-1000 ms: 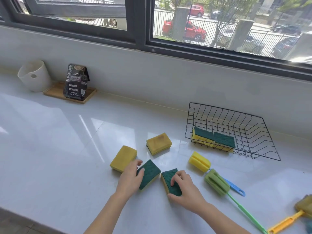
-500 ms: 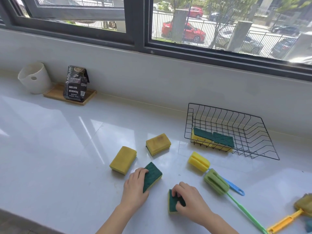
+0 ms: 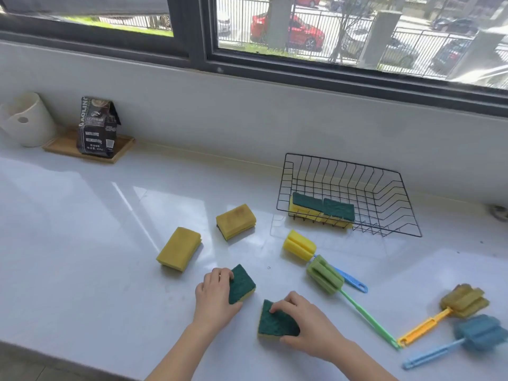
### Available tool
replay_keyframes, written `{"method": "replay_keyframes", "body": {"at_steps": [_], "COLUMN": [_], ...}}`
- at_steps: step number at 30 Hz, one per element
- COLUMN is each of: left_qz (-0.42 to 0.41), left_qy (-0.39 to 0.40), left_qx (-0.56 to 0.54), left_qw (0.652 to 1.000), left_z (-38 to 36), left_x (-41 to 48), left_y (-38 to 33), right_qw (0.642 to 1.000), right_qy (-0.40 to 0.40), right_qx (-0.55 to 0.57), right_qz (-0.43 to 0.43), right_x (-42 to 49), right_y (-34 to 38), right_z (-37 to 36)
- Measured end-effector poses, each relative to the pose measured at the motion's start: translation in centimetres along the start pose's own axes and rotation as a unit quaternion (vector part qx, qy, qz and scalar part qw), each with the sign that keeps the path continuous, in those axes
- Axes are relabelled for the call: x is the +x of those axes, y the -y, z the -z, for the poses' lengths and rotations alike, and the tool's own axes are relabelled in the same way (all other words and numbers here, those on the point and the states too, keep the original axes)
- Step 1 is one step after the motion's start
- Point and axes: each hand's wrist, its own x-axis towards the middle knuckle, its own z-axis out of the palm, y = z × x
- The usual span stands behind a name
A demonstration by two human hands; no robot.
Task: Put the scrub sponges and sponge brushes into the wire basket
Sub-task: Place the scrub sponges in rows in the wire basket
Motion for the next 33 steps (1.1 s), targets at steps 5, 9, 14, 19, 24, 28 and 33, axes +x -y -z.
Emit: {"method": "replay_keyframes", "body": {"at_steps": [5, 9, 14, 19, 24, 28, 33], "left_qz": [-0.029, -0.071, -0.170, -0.228, -0.255, -0.254, -0.165], "left_qy": [0.026, 0.046, -0.018, -0.052, -0.063, -0.057, -0.051], "left_qx": [-0.003, -0.037, -0.065, -0.092, -0.089, -0.092, -0.143], "left_qw": [0.999, 0.996, 0.983, 0.968, 0.961, 0.961, 0.975], "left_z": [-1.1, -1.1, 0.3, 1.7, 1.7, 1.6, 1.8], "left_x": [0.3, 1.3, 3.6, 7.1, 10.6, 13.2, 16.7], "left_y": [-2.8, -5.7, -11.3, -17.3, -22.4, -25.8, -28.2], "right_qw": [0.996, 0.970, 0.937, 0.930, 0.924, 0.927, 0.943], "right_qy": [0.020, 0.013, -0.064, -0.192, -0.297, -0.322, -0.298], "right_qx": [0.069, 0.210, 0.312, 0.284, 0.200, 0.152, 0.111], "right_qz": [-0.054, -0.124, -0.143, -0.131, -0.131, -0.120, -0.099], "right_x": [-2.4, -4.6, -7.5, -9.7, -10.1, -8.4, -3.8], "right_y": [-1.9, -4.0, -7.1, -10.2, -14.4, -17.3, -20.8], "right_z": [0.9, 1.9, 4.8, 11.0, 17.3, 21.8, 25.4]}}
